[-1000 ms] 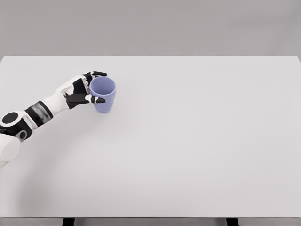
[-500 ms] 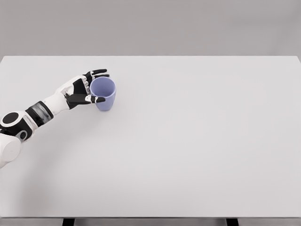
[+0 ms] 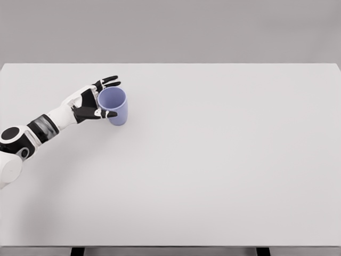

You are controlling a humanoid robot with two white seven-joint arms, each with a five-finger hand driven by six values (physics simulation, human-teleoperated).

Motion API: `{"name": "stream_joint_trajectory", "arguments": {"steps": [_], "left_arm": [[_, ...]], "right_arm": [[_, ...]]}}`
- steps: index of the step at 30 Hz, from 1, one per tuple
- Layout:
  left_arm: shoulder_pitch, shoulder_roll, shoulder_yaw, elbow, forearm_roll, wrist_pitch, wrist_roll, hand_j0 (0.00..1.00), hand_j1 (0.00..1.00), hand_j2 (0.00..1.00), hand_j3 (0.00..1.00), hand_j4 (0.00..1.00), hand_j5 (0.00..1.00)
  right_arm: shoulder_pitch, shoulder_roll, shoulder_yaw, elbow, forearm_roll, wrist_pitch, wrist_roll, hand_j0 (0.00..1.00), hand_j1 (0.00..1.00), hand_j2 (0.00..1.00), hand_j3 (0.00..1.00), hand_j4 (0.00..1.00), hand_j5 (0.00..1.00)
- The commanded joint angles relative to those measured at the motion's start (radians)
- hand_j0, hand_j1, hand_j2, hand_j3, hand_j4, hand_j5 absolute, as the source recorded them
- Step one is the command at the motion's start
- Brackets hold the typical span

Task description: Flip the cup with left arm and place it on the table

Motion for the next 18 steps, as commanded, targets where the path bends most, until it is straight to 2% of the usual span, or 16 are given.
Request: {"name": "stream_joint_trajectory", "arguments": {"steps": [1,18], "left_arm": [[0.000,0.004,0.002,0.000,0.005,0.000,0.000,1.00,1.00,1.00,1.00,1.00,1.00],[-0.014,0.010,0.009,0.004,0.005,0.001,-0.005,1.00,1.00,1.00,1.00,1.00,1.00]], "right_arm": [[0.000,0.000,0.000,0.000,0.000,0.000,0.000,1.00,1.00,1.00,1.00,1.00,1.00],[0.000,0.000,0.000,0.000,0.000,0.000,0.000,1.00,1.00,1.00,1.00,1.00,1.00]]}}
